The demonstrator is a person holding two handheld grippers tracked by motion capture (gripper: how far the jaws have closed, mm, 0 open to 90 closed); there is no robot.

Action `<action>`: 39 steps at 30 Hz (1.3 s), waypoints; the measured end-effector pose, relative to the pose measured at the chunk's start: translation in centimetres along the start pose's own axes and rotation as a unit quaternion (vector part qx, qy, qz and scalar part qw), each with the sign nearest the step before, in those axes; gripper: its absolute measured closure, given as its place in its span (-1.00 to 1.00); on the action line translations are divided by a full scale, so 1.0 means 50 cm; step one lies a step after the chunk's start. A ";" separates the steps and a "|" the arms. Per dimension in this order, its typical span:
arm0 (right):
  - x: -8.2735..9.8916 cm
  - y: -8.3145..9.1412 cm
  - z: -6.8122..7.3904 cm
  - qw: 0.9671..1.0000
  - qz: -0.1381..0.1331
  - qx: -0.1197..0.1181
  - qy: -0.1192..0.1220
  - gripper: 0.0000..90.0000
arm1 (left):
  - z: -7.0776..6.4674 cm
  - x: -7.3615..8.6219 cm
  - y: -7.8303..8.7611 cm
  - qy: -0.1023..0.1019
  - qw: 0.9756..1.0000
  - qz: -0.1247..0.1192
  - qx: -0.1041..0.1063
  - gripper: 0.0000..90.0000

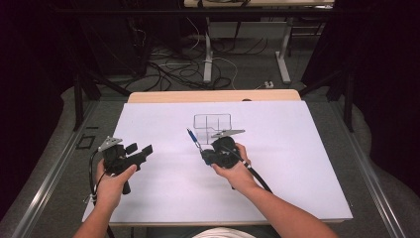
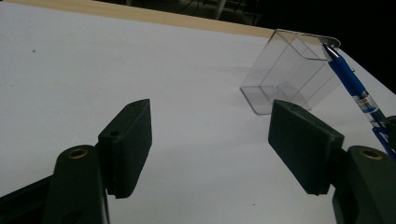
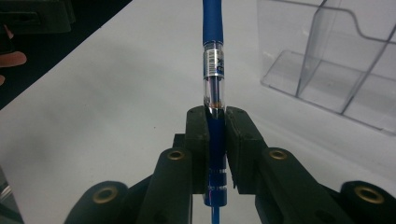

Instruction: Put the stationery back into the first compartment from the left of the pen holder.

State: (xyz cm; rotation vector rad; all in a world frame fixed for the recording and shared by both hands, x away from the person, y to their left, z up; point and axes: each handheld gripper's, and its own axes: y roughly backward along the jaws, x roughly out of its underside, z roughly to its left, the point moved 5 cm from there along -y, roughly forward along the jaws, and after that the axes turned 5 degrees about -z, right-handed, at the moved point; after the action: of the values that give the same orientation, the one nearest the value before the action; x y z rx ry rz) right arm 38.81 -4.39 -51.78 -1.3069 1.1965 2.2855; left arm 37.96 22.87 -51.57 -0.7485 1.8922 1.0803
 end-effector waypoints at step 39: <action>-0.027 0.057 -0.018 0.996 -0.081 0.019 0.013 0.78 | -0.178 -0.091 -0.091 0.072 0.987 0.015 0.141 0.05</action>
State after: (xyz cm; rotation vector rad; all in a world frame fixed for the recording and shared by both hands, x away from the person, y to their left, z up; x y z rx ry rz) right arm 38.50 -6.65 -49.40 -1.3704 1.0935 2.1271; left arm 40.66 13.36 -46.80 -0.6496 2.1288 0.7708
